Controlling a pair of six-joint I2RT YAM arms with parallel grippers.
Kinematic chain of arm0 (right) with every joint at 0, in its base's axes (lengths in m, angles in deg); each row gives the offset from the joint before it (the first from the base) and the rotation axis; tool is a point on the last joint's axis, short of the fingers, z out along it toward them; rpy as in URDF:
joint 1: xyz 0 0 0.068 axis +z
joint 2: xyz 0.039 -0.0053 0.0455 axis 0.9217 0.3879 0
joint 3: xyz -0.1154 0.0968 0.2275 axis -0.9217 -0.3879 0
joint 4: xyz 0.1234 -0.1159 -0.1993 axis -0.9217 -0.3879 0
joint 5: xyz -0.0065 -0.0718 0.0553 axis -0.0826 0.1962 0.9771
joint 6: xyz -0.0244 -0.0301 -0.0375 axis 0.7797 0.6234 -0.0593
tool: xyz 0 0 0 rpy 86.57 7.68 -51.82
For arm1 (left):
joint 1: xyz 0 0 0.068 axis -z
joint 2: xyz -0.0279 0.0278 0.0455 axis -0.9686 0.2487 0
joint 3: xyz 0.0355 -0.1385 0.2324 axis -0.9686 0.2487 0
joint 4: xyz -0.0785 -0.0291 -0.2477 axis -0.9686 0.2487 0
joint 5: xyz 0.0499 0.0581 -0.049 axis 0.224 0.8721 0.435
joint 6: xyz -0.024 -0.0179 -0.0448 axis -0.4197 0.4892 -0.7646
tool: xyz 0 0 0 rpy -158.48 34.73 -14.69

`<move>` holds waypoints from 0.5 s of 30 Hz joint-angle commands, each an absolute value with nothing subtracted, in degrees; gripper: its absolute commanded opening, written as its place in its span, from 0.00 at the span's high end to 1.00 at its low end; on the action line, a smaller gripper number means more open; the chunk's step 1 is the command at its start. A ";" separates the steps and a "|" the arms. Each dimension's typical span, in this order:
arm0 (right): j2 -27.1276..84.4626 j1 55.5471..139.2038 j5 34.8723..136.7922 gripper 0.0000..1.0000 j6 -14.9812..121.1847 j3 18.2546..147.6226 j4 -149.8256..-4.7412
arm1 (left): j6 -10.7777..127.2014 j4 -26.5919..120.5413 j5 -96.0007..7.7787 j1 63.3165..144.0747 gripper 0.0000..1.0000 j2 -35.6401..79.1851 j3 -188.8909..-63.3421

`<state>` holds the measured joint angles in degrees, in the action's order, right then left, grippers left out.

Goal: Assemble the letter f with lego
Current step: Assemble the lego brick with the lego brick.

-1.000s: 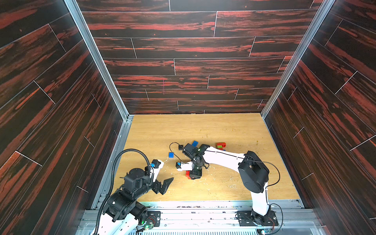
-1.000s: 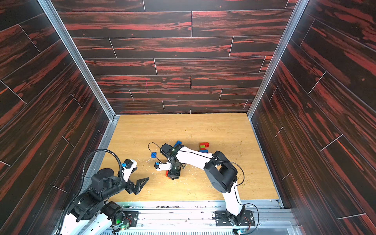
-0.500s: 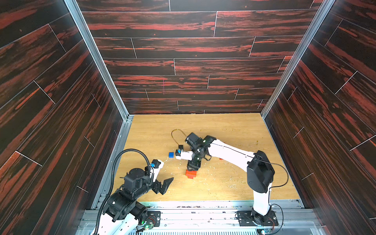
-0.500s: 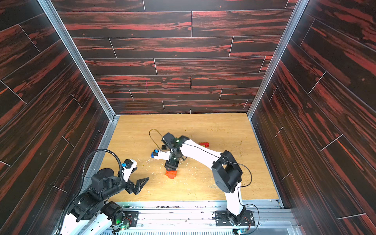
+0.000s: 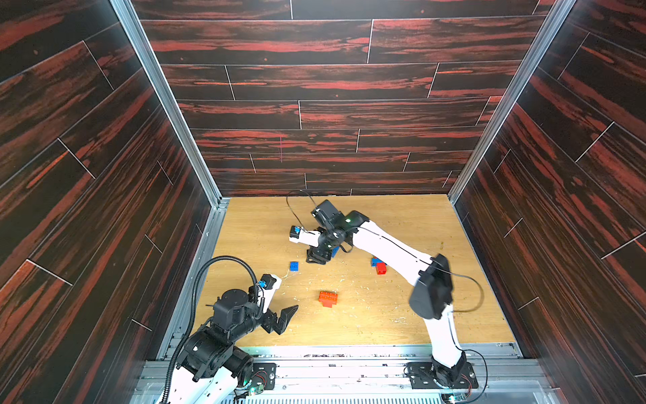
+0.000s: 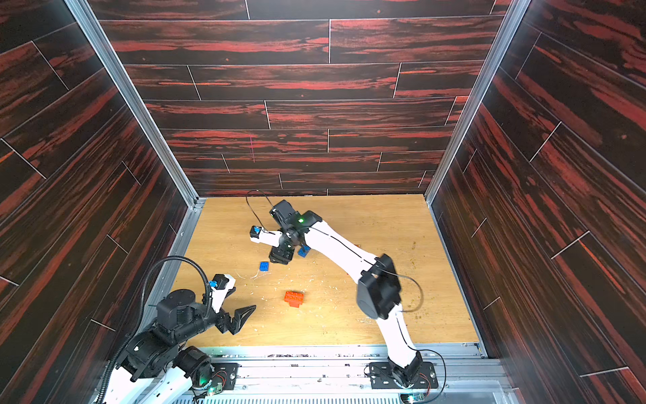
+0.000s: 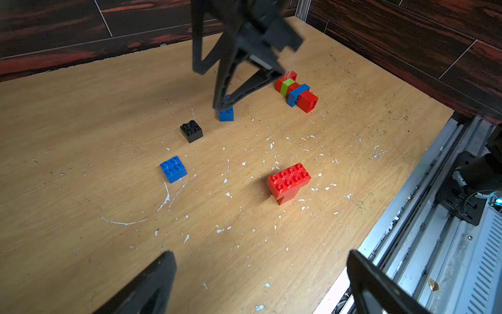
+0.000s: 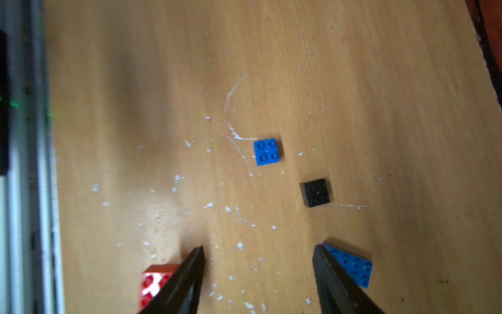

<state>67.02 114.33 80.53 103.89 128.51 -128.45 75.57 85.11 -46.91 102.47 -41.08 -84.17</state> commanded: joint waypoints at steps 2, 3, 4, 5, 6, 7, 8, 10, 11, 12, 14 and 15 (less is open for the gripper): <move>75.31 112.21 78.53 0.34 107.48 137.21 -130.99 | 75.84 84.95 -46.73 102.79 0.00 -41.36 -83.86; 76.80 111.88 78.87 0.34 107.64 138.63 -130.90 | 75.80 84.93 -46.60 102.78 0.00 -41.44 -83.86; 78.19 111.74 79.26 0.34 107.81 139.80 -130.80 | 75.79 84.94 -46.56 102.88 0.00 -41.39 -83.86; 79.28 111.53 79.28 0.34 108.07 140.90 -130.71 | 75.83 84.99 -46.47 102.88 0.00 -41.43 -83.86; 80.48 111.42 79.22 0.34 108.32 141.81 -130.55 | 75.86 84.93 -46.41 102.91 0.00 -41.43 -83.86; 81.48 111.32 79.06 0.34 108.51 142.31 -130.30 | 75.80 84.95 -46.36 102.92 0.00 -41.43 -83.86; 82.17 111.24 78.97 0.34 108.70 142.58 -130.12 | 75.86 84.92 -46.39 102.93 0.00 -41.42 -83.82; 83.70 110.98 78.97 0.34 108.80 143.06 -129.57 | 75.86 84.92 -46.38 102.93 0.00 -41.23 -83.86; 84.30 110.95 79.38 0.34 108.81 143.33 -129.64 | 75.83 84.87 -46.37 102.93 0.00 -41.18 -83.86; 85.00 110.79 79.78 0.34 108.81 143.64 -129.65 | 75.82 84.87 -46.39 102.93 0.00 -41.05 -83.78; 86.15 110.72 80.63 0.35 108.81 143.99 -129.74 | 75.83 84.83 -46.44 102.95 0.00 -40.93 -83.77; 86.59 110.70 81.11 0.35 108.81 144.06 -129.83 | 75.79 84.87 -46.44 102.93 0.00 -40.86 -83.77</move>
<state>84.64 110.66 79.18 108.07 142.65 -128.76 75.60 85.11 -46.65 102.67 -41.08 -84.17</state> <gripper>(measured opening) 0.651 0.999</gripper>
